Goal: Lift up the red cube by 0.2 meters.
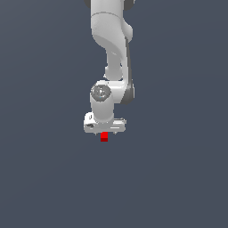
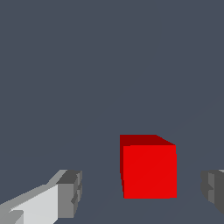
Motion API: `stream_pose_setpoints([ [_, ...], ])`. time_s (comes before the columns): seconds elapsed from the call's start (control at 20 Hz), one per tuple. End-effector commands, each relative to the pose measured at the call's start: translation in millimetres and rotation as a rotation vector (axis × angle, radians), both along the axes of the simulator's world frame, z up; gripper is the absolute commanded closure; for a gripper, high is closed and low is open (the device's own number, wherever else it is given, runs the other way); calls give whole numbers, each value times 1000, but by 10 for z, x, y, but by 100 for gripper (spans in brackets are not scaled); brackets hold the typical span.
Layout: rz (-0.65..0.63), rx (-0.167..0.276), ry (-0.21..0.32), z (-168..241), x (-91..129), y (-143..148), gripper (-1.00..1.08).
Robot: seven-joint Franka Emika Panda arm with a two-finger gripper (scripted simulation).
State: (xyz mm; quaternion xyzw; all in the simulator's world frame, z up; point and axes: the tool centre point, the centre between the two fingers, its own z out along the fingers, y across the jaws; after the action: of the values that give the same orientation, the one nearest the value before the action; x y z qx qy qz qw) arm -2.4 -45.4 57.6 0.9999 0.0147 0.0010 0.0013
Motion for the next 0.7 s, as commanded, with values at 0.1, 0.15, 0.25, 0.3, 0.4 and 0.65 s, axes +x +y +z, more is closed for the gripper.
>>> stream_pose_setpoints([
  [0.1, 3, 2, 1, -252, -1, -59, -92],
  [0.15, 3, 2, 1, -285, -1, -70, -92],
  [0.25, 4, 2, 1, -338, 2, -83, -92],
  [0.3, 5, 2, 2, -358, 4, -84, -92],
  [0.4, 5, 2, 2, -375, 7, -90, -92],
  [0.65, 5, 2, 2, -377, 7, -91, 108],
])
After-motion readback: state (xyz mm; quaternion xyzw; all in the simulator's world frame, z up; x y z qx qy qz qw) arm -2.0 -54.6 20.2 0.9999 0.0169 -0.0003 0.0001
